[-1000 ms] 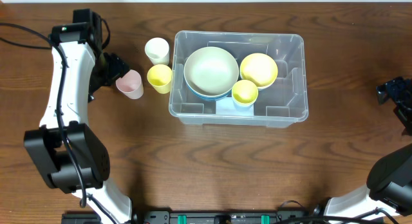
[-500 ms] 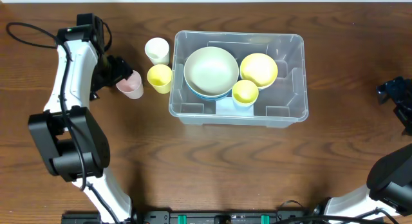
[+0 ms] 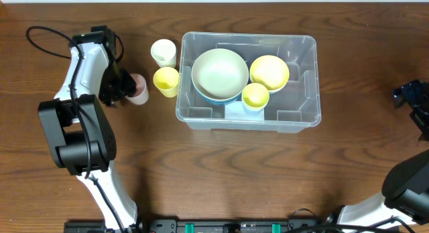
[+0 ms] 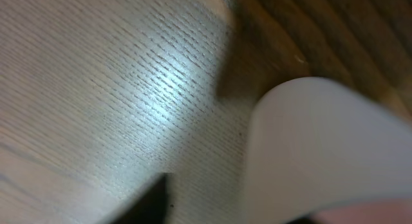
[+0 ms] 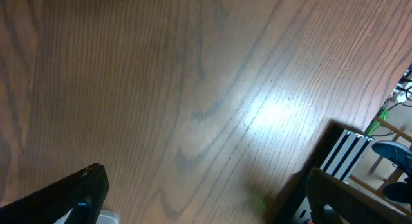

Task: Pack container
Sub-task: 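Carry the pink cup into the bin's front left corner, release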

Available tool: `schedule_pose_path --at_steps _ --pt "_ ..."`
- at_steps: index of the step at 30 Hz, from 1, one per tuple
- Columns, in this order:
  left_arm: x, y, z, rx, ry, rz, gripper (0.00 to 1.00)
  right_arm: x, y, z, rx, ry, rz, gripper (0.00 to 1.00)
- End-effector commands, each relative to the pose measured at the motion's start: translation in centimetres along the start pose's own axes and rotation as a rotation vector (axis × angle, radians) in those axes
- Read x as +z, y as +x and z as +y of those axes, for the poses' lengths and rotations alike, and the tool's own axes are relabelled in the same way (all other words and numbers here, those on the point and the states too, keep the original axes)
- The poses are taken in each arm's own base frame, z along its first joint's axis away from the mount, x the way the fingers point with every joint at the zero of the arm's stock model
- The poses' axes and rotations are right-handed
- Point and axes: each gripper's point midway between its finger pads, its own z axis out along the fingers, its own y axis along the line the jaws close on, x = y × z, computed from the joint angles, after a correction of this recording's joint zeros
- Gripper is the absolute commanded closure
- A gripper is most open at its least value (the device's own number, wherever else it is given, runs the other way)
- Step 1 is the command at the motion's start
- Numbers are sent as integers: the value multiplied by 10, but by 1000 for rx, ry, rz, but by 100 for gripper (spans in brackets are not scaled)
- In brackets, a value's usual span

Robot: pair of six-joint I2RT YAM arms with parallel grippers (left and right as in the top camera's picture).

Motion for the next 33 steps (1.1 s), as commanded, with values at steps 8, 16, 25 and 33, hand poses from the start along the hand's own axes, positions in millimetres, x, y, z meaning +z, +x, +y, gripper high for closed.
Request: schedule_pose_path --at_steps 8,16,25,33 --pt "-12 -3 7 -10 13 -18 94 1 -2 -2 16 10 -5 1" --pt "-119 -1 5 -40 255 -208 94 1 -2 -2 16 10 -5 1" --pt "-297 106 -21 248 635 -631 94 1 -2 -2 16 10 -5 1" --pt "-314 201 -73 572 717 -627 94 1 -2 -2 16 10 -5 1"
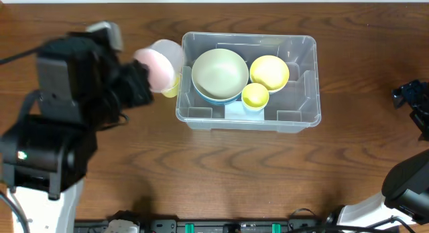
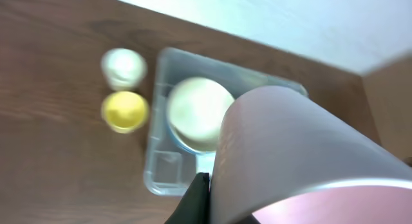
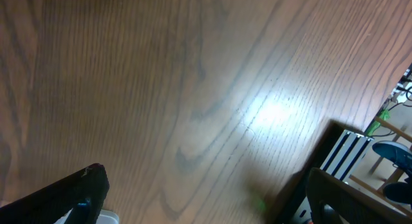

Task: Pack container
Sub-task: 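Carry the pink cup into the bin's front left corner, release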

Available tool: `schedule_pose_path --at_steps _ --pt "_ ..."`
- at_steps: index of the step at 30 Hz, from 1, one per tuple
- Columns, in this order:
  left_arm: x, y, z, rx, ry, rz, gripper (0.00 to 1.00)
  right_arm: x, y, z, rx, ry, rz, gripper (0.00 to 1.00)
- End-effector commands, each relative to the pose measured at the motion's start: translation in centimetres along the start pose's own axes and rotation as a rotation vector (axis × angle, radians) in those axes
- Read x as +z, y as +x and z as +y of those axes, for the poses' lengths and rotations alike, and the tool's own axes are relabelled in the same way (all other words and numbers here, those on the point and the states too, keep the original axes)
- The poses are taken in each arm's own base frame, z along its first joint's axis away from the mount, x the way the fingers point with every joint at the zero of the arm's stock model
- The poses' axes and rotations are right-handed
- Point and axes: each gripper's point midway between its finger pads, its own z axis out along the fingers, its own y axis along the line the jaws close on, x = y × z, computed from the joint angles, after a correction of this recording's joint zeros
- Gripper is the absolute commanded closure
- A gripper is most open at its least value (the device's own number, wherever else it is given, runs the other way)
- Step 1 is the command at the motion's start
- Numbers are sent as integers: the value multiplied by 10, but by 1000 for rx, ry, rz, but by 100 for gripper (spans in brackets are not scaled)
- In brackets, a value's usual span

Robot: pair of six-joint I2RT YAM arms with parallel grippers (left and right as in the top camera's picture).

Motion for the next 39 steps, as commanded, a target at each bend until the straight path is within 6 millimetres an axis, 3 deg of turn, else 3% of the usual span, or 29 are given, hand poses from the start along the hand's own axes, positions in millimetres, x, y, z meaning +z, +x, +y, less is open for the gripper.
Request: schedule_pose_path --at_steps 1,3,7,11,19,34,39 --pt "33 25 -22 93 21 122 94 1 -2 -2 16 10 -5 1" --pt "48 37 -32 142 16 173 94 1 -2 -2 16 10 -5 1" --pt "86 58 -30 205 -84 263 94 1 -2 -2 16 10 -5 1" --pt "124 84 -17 229 -177 395 94 1 -2 -2 16 10 -5 1" --pt "168 111 9 246 -315 530 94 1 -2 -2 16 10 -5 1" --pt "189 124 47 241 -468 599 94 1 -2 -2 16 10 -5 1" --pt "191 128 50 239 -479 619 94 1 -2 -2 16 10 -5 1"
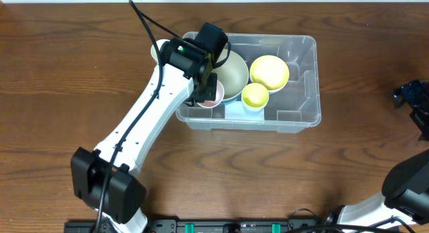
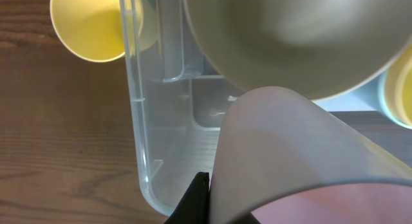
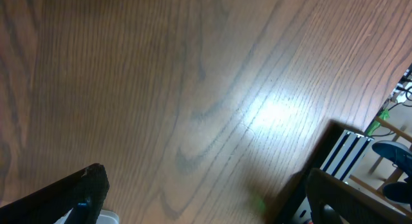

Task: Pack container
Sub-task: 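Carry the pink cup into the bin's front left corner, release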

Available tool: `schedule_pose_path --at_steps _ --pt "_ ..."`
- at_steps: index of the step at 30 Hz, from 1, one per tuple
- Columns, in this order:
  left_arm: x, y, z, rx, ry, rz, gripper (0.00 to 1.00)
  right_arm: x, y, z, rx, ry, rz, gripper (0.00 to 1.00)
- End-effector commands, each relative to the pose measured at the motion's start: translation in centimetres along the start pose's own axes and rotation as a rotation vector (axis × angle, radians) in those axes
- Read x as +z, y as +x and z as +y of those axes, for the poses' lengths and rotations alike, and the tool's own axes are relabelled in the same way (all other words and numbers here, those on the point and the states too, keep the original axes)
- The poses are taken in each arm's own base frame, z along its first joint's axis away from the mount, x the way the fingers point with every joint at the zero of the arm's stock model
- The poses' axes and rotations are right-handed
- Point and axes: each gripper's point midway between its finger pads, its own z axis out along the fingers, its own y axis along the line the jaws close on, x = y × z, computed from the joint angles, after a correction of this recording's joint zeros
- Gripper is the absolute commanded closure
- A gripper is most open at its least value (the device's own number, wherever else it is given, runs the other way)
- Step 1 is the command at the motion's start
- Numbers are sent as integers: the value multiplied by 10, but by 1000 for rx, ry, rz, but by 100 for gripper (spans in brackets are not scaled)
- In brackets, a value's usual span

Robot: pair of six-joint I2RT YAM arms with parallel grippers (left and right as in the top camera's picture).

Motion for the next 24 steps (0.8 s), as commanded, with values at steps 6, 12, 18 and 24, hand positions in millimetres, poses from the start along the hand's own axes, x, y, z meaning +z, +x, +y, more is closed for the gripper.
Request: schedule_pose_path --at_steps 6,12,18,24 --pt "16 6 6 -29 -47 54 94 1 -2 -2 16 10 -5 1" --pt "31 13 2 -37 -45 120 94 1 -2 -2 16 10 -5 1" --pt "35 13 0 -40 -45 127 94 1 -2 -2 16 10 -5 1" --pt "36 6 -2 -44 -33 101 94 1 -2 -2 16 10 -5 1"
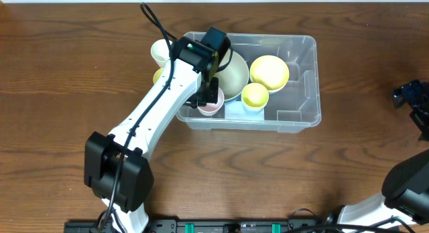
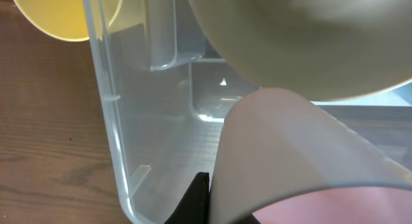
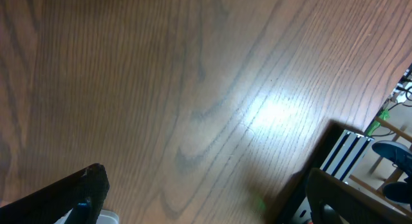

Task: Pack container
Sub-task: 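Carry the pink cup into the bin's front left corner, release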

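Observation:
A clear plastic container [image 1: 298, 116] stands mid-table. Inside it are a pale green bowl [image 1: 224, 71] stacked on a blue one, a yellow bowl [image 1: 269, 72] and a small yellow cup [image 1: 255, 96]. My left gripper [image 1: 208, 98] reaches into the container's front-left corner, shut on a pink cup [image 1: 213, 104]. In the left wrist view the pink cup [image 2: 302, 159] fills the lower right, beside the container wall [image 2: 119, 140]. Outside to the left stand a white cup [image 1: 159, 51] and a yellow cup [image 2: 61, 15]. My right gripper [image 3: 206, 205] is open over bare table.
The left arm [image 1: 151, 119] stretches diagonally from the front left across the table to the container. The right arm [image 1: 412, 96] sits at the far right edge. Dark wood table [image 1: 348, 166] surrounds the container.
The left gripper has sunk lower into the container's front-left corner with the pink cup, the wall now looming closer in the wrist view. The right arm has not moved.
The left gripper was at the pink cup standing on the table left of the container. Then it held the cup high above the table. Then the cup was over the container's front-left corner, and now it is lower inside it.

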Available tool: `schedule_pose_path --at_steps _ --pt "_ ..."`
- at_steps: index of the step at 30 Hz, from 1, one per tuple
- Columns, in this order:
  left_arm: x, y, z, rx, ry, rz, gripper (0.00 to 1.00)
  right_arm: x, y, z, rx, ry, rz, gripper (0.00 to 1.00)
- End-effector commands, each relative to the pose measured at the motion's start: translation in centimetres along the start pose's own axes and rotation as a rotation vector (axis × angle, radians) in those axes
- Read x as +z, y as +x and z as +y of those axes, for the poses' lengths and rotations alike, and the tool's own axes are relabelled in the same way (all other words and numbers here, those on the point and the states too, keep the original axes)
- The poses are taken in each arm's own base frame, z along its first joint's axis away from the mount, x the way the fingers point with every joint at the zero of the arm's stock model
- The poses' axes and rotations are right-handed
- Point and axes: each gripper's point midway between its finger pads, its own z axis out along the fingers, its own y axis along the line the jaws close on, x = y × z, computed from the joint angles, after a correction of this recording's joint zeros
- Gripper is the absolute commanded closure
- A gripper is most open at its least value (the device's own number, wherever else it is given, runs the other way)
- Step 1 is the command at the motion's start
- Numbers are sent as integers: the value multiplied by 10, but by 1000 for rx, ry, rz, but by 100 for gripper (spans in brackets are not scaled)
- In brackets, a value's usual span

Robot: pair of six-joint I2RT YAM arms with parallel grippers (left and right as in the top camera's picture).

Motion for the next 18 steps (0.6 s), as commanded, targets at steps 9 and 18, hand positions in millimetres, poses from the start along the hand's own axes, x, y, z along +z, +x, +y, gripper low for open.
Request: schedule_pose_path --at_steps 9,18 --pt "10 -20 18 -91 5 -24 94 1 -2 -2 16 10 -5 1" --pt "11 -10 25 -82 48 48 94 1 -2 -2 16 10 -5 1"
